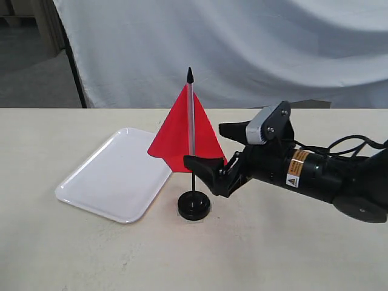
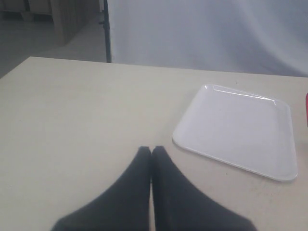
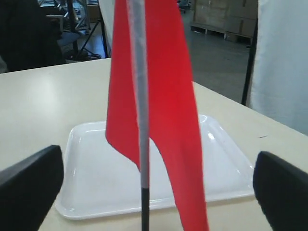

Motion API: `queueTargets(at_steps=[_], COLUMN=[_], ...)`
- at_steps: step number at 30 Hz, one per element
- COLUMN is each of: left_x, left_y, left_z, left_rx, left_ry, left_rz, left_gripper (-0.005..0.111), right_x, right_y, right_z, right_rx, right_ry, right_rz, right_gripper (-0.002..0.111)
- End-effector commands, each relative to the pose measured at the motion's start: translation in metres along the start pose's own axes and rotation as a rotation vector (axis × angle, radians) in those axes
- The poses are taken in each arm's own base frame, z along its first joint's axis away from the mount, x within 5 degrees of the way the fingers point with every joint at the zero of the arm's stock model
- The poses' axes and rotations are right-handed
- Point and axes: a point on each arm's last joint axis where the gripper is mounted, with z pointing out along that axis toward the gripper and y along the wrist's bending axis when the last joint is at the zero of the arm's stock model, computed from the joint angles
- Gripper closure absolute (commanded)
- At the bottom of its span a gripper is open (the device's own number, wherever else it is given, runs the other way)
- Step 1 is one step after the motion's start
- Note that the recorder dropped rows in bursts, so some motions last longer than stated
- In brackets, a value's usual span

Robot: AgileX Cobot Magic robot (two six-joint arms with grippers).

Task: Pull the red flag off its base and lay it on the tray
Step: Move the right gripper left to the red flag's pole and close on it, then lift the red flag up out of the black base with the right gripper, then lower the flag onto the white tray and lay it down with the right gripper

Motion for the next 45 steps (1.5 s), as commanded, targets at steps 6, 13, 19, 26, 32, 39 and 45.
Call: queueTargets(at_steps=[6, 13, 19, 26, 32, 39, 45], left_x=[0.000, 0.000, 0.000, 0.000, 0.000, 0.000, 0.000], left_y=[0.000, 0.000, 0.000, 0.000, 0.000, 0.000, 0.000], left_z=[0.000, 0.000, 0.000, 0.000, 0.000, 0.000, 0.000], left_rx=[0.005, 0.005, 0.005, 0.005, 0.005, 0.005, 0.005], left_ry=[-0.005, -0.005, -0.005, -0.005, -0.005, -0.005, -0.005], left_rz=[0.006, 0.006, 0.006, 0.006, 0.006, 0.006, 0.006], left_gripper=[0.107, 0.107, 0.107, 0.107, 0.107, 0.107, 0.107], right_x=[0.019, 0.021, 0.018, -0.027, -0.087, -0.093, -0.068], right_y=[0.012, 0.014, 0.014, 0.016, 0.000, 0.017, 0.028], right_z=[0.039, 0.040, 0.040, 0.030, 0.038, 0.112, 0.168], right_rx=[-0.110, -0.112, -0.113, -0.091, 0.180, 0.143, 0.078], right_ry=[0.021, 0.024, 0.014, -0.050, 0.001, 0.364, 0.626], right_rz=[-0.030, -0.028, -0.037, -0.126, -0.408, -0.792, -0.991], right_gripper=[0.005, 0.107, 0.109, 0.109, 0.109, 0.109, 0.109])
